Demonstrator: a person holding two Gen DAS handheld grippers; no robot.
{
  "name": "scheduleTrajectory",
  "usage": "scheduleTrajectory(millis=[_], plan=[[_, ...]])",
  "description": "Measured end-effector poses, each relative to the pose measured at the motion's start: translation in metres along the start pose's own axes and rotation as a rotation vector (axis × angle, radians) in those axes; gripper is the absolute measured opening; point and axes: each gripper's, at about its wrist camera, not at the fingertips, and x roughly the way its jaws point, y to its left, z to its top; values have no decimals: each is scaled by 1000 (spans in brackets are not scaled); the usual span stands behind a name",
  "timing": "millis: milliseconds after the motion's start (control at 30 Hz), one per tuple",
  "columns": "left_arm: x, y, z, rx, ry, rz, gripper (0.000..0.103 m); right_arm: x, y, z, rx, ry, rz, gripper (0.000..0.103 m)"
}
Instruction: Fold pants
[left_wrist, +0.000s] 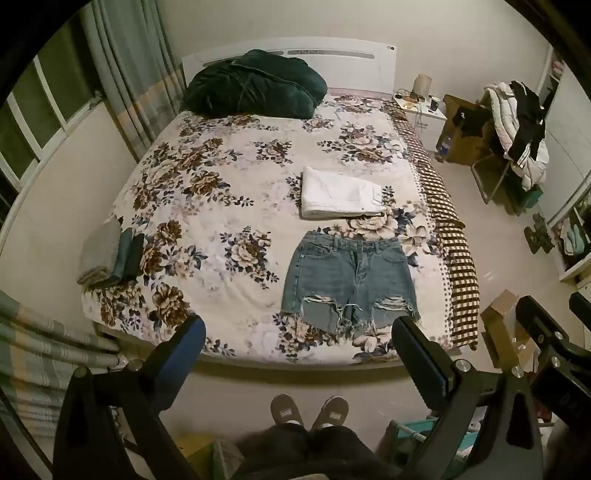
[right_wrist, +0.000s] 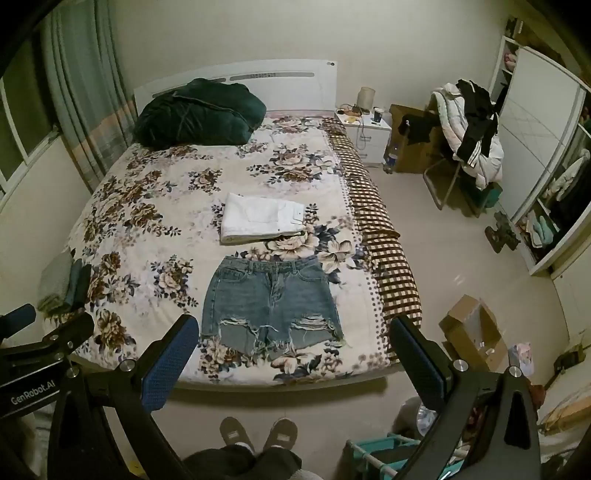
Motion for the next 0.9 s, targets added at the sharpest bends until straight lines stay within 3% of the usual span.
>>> scheduleTrajectory(millis=[900], plan=[[0,0,0,-2,-15,-1,103,-6,-2,0,2,-6,1,103]])
